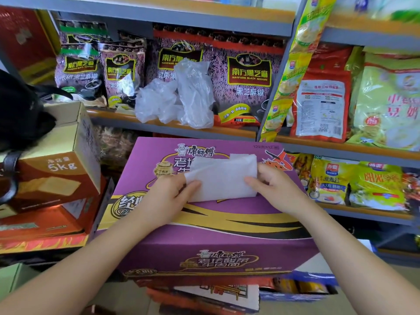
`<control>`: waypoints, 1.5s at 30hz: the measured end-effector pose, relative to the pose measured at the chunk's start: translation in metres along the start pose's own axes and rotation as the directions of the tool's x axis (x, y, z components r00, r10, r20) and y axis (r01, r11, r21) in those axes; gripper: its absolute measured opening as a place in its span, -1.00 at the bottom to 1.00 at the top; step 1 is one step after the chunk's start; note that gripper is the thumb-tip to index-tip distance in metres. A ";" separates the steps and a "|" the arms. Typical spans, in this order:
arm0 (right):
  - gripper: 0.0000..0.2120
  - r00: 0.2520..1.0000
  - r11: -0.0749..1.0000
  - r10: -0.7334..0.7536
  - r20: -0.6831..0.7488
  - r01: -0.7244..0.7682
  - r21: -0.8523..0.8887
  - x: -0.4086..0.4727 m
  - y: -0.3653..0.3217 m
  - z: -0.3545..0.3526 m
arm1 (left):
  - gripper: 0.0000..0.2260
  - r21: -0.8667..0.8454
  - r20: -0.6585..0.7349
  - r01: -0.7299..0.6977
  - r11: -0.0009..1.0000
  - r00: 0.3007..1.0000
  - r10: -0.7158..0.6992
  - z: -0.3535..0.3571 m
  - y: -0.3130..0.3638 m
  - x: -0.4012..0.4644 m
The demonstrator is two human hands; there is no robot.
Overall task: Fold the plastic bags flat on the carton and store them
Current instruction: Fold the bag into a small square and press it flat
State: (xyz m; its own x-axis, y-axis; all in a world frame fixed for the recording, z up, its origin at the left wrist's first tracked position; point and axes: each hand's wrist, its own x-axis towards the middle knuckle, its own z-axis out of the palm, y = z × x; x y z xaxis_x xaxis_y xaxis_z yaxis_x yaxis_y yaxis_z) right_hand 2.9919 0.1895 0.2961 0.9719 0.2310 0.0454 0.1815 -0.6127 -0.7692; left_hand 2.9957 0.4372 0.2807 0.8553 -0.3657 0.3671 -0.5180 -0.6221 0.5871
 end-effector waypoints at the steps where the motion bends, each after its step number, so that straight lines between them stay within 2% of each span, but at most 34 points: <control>1: -0.88 0.999 0.999 0.042 -0.017 -0.042 0.010 0.002 0.000 0.001 | -0.65 0.003 -0.022 0.037 0.999 0.999 -0.037 0.001 0.001 0.000; 4: -0.79 0.983 0.988 0.156 -0.100 -0.157 -0.002 0.012 0.002 0.004 | -0.69 -0.012 -0.050 0.163 0.987 0.985 -0.164 0.004 0.003 0.009; 7: -0.76 0.961 0.969 0.223 -0.162 -0.236 -0.067 0.021 -0.002 0.007 | -0.68 0.006 -0.047 0.215 0.977 0.976 -0.214 0.006 0.006 0.024; 10: -0.68 0.947 0.945 0.254 -0.195 -0.286 -0.159 0.029 -0.006 0.009 | -0.73 0.165 -0.066 0.267 0.949 0.963 -0.260 0.011 0.012 0.037; 14: -0.64 0.932 0.909 0.183 -0.313 -0.282 -0.307 0.037 -0.001 0.015 | -0.81 0.354 -0.066 0.312 0.882 0.949 -0.309 0.019 0.015 0.050; 16: -0.63 0.920 0.920 0.132 -0.369 -0.252 -0.300 0.038 -0.001 0.017 | -0.83 0.351 -0.066 0.328 0.877 0.943 -0.326 0.021 0.015 0.051; 19: -0.70 0.925 0.936 0.111 -0.362 -0.220 -0.275 0.041 -0.005 0.016 | -0.82 0.329 -0.063 0.324 0.887 0.945 -0.322 0.019 0.016 0.049; 23: -0.75 0.928 0.937 0.107 -0.356 -0.214 -0.275 0.045 -0.005 0.015 | -0.64 0.230 -0.085 0.382 0.895 0.924 -0.373 0.014 0.017 0.047; 24: -0.75 0.926 0.939 0.116 -0.359 -0.220 -0.265 0.046 -0.004 0.015 | -0.60 0.270 -0.116 0.336 0.903 0.942 -0.316 0.015 0.016 0.046; 26: -0.76 0.919 0.941 0.147 -0.365 -0.244 -0.236 0.049 -0.002 0.014 | -0.63 0.473 -0.126 0.139 0.870 0.988 -0.089 0.019 0.014 0.042; 28: -0.80 0.916 0.930 0.170 -0.362 -0.271 -0.247 0.053 -0.001 0.015 | -0.66 0.580 0.002 -0.029 0.814 0.999 0.035 0.026 0.011 0.040; 30: -0.89 0.911 0.917 0.204 -0.357 -0.306 -0.256 0.056 -0.003 0.016 | -0.51 0.568 0.176 -0.112 0.815 0.984 0.012 0.031 0.008 0.037; 32: -0.71 0.908 0.895 0.245 -0.340 -0.347 -0.282 0.056 -0.007 0.017 | -0.29 0.525 0.273 -0.071 0.848 0.958 -0.089 0.030 0.006 0.035; 34: -0.59 0.922 0.822 0.144 -0.359 -0.313 -0.475 0.052 -0.013 0.020 | -0.16 0.556 0.297 -0.041 0.830 0.943 -0.153 0.029 0.001 0.033; 35: -0.58 0.933 0.762 0.012 -0.361 -0.242 -0.601 0.048 -0.019 0.023 | -0.14 0.568 0.302 -0.039 0.822 0.939 -0.163 0.028 -0.001 0.033; 37: -0.54 0.933 0.651 -0.267 -0.241 -0.010 -0.759 0.042 -0.025 0.036 | -0.12 0.569 0.302 -0.031 0.822 0.938 -0.173 0.029 -0.002 0.033; 38: -0.51 0.930 0.613 -0.337 -0.148 0.097 -0.784 0.040 -0.028 0.043 | -0.12 0.566 0.305 -0.029 0.824 0.936 -0.176 0.029 -0.002 0.033; 39: -0.49 0.943 0.602 -0.331 -0.039 0.179 -0.778 0.039 -0.029 0.050 | -0.12 0.559 0.315 -0.024 0.829 0.931 -0.186 0.029 -0.002 0.033; 41: -0.39 0.967 0.616 -0.221 0.126 0.238 -0.751 0.041 -0.024 0.058 | -0.14 0.559 0.335 -0.011 0.829 0.918 -0.214 0.029 -0.002 0.031; 43: -0.29 0.982 0.646 -0.098 0.162 0.187 -0.740 0.045 -0.015 0.052 | -0.17 0.564 0.359 -0.003 0.825 0.901 -0.242 0.028 -0.001 0.031; 45: -0.37 0.992 0.682 -0.016 0.127 0.103 -0.724 0.048 -0.005 0.041 | -0.13 0.577 0.367 -0.006 0.816 0.895 -0.253 0.026 0.001 0.032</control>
State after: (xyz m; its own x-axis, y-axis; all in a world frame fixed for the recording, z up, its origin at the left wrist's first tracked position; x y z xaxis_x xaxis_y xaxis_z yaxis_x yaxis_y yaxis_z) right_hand 3.0317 0.2345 0.2764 0.9421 0.3346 -0.0235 0.3328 -0.9412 -0.0582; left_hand 3.0227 0.4073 0.2740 0.9018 -0.4239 -0.0845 -0.4200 -0.9055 0.0606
